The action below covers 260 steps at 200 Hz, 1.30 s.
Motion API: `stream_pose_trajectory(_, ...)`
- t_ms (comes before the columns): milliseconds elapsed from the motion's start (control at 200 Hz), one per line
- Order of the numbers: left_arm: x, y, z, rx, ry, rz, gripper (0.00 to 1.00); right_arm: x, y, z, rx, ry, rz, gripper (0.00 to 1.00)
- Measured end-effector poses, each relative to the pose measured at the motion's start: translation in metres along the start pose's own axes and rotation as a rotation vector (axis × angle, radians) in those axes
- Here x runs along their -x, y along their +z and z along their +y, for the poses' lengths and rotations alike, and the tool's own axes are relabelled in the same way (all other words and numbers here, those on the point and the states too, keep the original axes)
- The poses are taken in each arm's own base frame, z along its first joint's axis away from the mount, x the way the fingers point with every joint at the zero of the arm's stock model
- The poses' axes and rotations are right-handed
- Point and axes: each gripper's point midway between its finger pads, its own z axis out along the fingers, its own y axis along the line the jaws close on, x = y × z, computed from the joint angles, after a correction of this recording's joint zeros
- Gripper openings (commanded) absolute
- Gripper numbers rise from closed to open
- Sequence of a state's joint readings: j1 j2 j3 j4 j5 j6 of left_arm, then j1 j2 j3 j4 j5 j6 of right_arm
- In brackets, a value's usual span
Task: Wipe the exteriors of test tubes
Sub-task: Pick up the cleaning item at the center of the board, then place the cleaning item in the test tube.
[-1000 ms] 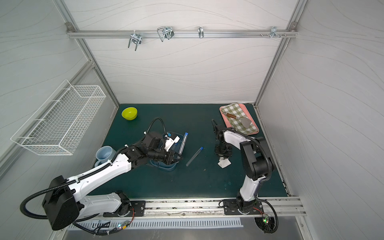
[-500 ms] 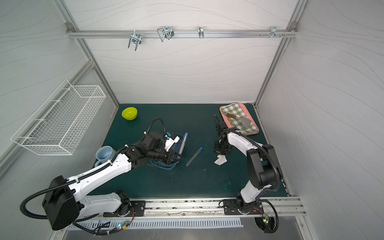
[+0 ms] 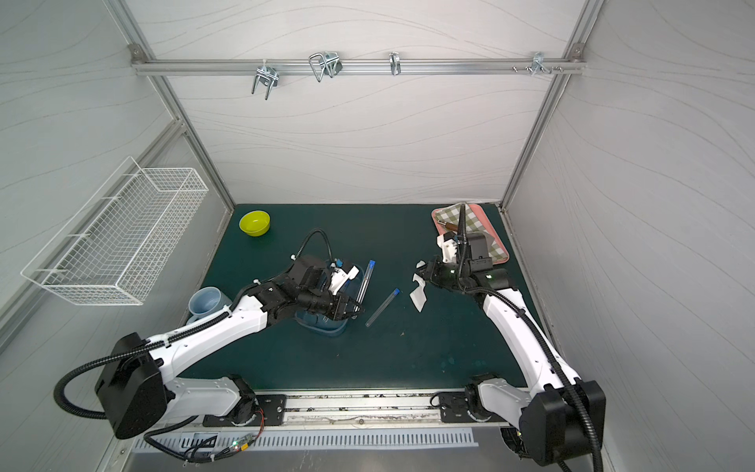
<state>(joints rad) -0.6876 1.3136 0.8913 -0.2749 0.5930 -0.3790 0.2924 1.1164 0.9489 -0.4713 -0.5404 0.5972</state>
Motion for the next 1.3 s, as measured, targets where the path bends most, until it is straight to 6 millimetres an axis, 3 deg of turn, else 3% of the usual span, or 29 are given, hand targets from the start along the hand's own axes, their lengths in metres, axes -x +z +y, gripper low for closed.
stream_pose_trajectory(245, 0.013, 0.004, -0.007, -0.028, -0.004, -0.019, 0.06, -0.019, 0.013, 0.074, 0.186, -0.142, 0.05, 0.0)
stream_pose_trajectory(390, 0.016, 0.007, -0.009, -0.036, -0.012, -0.016, 0.06, -0.022, 0.02, 0.1, 0.249, -0.191, 0.043, 0.0)
stream_pose_trajectory(585, 0.014, 0.009, -0.012, -0.043, -0.011, -0.01, 0.06, -0.022, 0.037, 0.113, 0.248, -0.219, 0.035, 0.01)
stream_pose_trajectory(905, 0.014, 0.009, -0.012, -0.044, -0.043, -0.009, 0.06, -0.03, 0.064, 0.113, 0.177, -0.29, 0.033, 0.1)
stream_pose_trajectory(1091, 0.014, 0.008, -0.012, -0.045, -0.057, -0.01, 0.06, -0.033, 0.067, 0.121, 0.152, -0.353, 0.026, 0.31)
stream_pose_trajectory(1301, 0.014, 0.008, -0.013, -0.048, -0.065, -0.009, 0.06, -0.036, 0.069, 0.123, 0.144, -0.38, 0.031, 0.41)
